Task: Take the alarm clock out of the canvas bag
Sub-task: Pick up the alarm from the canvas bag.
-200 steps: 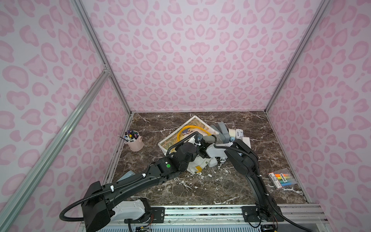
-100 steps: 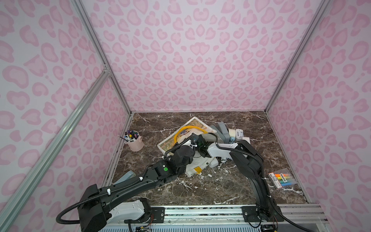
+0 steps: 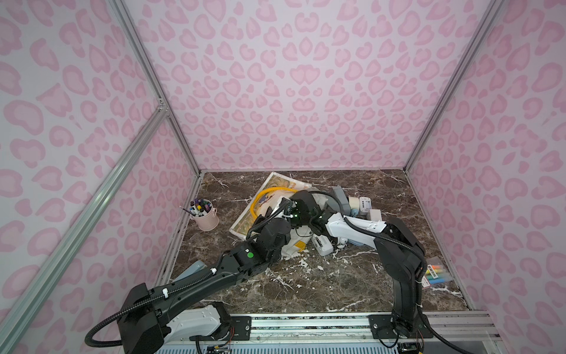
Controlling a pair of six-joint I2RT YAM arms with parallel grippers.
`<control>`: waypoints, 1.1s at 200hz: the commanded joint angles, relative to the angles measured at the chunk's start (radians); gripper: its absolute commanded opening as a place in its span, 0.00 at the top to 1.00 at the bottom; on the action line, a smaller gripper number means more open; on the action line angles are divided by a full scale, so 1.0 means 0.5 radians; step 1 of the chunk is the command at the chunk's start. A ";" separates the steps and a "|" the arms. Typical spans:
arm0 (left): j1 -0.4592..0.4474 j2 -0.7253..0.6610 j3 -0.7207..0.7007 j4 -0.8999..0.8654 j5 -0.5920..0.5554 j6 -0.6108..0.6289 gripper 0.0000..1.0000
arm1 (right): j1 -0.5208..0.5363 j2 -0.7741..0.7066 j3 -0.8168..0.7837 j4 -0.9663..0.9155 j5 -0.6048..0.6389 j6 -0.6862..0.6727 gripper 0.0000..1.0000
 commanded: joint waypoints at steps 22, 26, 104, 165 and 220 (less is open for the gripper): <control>0.029 -0.075 0.023 -0.006 -0.074 0.049 0.97 | -0.029 -0.265 -0.060 -0.251 -0.003 -0.209 0.65; 0.030 -0.086 0.019 -0.007 -0.074 0.049 0.97 | -0.032 -0.292 -0.068 -0.275 0.002 -0.225 0.65; 0.057 -0.204 -0.023 -0.065 -0.070 0.042 0.97 | -0.152 -1.018 -0.323 -1.156 0.150 -0.801 0.66; 0.070 -0.289 -0.071 -0.103 -0.099 -0.064 0.97 | -0.426 -1.786 -0.941 -1.731 0.441 -0.907 0.66; 0.072 -0.294 -0.047 -0.088 0.017 -0.040 0.97 | -0.820 -1.931 -1.369 -1.739 0.385 -0.918 0.66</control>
